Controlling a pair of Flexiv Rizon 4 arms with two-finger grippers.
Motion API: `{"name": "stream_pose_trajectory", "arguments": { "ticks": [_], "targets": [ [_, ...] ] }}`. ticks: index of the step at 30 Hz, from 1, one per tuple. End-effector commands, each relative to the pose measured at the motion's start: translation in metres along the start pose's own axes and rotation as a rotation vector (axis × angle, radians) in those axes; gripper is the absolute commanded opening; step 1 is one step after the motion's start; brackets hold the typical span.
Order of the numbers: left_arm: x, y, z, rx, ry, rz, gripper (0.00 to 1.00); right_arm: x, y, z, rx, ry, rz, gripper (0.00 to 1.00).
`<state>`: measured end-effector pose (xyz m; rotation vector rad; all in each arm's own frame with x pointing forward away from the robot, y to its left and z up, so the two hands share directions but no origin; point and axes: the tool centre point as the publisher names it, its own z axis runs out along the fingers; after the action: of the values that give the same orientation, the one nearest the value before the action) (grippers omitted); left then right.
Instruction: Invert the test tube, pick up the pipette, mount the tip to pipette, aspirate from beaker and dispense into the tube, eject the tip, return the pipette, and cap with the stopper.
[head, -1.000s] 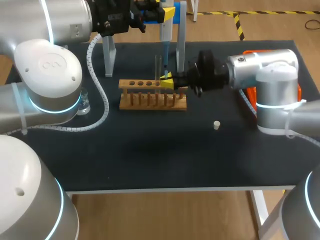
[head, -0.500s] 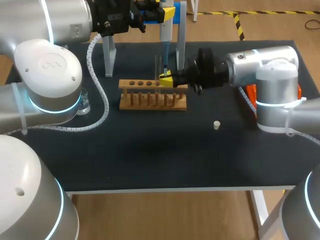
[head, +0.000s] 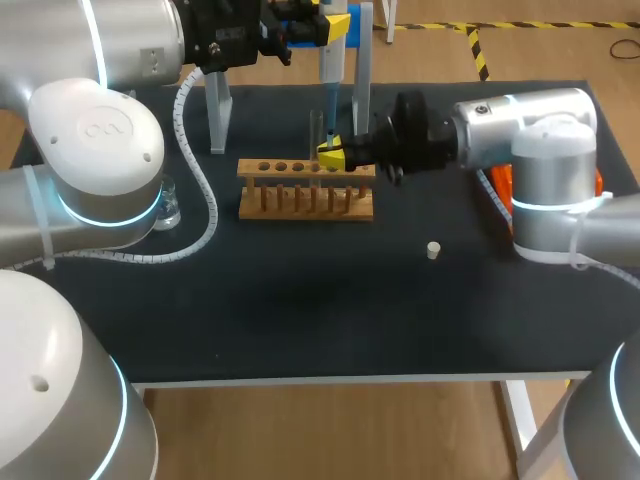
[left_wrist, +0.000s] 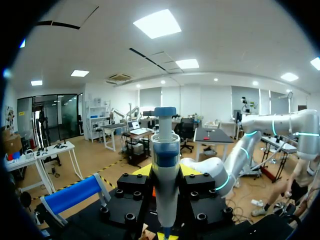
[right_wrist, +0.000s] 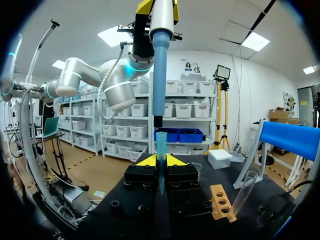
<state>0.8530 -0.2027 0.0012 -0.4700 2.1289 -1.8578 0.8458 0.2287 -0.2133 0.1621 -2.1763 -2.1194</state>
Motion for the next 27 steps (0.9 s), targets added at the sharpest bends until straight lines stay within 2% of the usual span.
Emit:
{"name": "stream_pose_trajectory", "arguments": {
  "ticks": [1,27],
  "targets": [
    [-0.0008,-0.0007,0.0005,-0.001,0.002,0.0,0.0,0.0008,0.0017,-0.0011,0.002,0.001,0.0,0.0],
    [-0.0008,-0.0007,0.0005,-0.001,0.002,0.0,0.0,0.0036,0.0076,-0.0012,-0.002,0.002,-0.009,0.0]
  ]
}}
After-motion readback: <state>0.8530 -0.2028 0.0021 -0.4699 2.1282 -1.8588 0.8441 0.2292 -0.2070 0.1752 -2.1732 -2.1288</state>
